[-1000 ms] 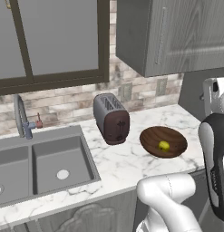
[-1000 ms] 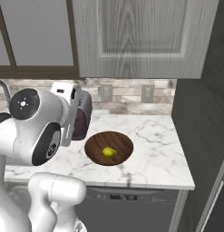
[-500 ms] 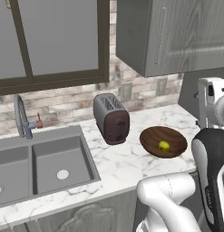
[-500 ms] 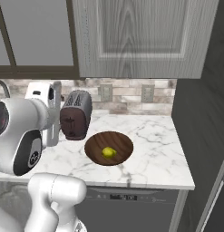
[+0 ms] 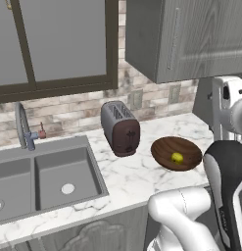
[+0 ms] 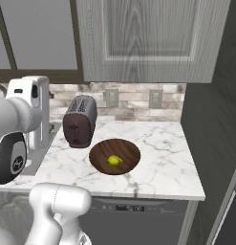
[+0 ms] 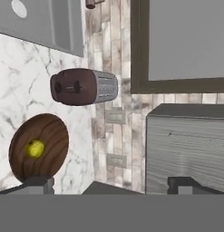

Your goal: Take the fish, sweet potato, and pear from the freezer and place them in the bowl on the counter.

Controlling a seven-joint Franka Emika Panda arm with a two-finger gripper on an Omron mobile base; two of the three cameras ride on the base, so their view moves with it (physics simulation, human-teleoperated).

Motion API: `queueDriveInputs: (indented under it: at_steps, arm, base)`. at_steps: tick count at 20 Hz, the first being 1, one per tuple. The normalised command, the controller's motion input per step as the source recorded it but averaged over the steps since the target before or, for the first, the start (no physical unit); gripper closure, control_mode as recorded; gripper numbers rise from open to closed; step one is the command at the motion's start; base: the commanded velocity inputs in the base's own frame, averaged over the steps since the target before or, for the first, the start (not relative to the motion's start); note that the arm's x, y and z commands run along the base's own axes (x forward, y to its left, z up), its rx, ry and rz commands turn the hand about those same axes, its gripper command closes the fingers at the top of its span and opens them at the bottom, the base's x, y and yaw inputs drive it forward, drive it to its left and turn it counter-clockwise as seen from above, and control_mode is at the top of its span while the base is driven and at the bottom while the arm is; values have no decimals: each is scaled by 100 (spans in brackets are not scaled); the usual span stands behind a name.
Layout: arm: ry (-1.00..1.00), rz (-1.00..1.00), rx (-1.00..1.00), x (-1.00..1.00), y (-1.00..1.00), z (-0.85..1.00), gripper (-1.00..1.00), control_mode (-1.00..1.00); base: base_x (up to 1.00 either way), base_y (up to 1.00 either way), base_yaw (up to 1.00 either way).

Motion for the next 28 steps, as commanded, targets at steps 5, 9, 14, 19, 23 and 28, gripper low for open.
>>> queueDriveInputs:
  at_steps: [5,9,14,19,23,28]
  arm:
    - [-2,0,0,-40,-4,16,-100,100]
    - [0,0,0,0,0,0,-100,100]
    - [0,0,0,0,0,0,-100,100]
    - [0,0,0,0,0,0,-100,100]
    - [0,0,0,0,0,0,-100,100]
    - [0,0,0,0,0,0,-100,100]
  base:
    - [-19,-3,0]
    - [-99,0,0]
    - [-100,0,0]
    - [-99,-12,-5]
    - [-78,-52,-16]
    - [-21,-86,-21]
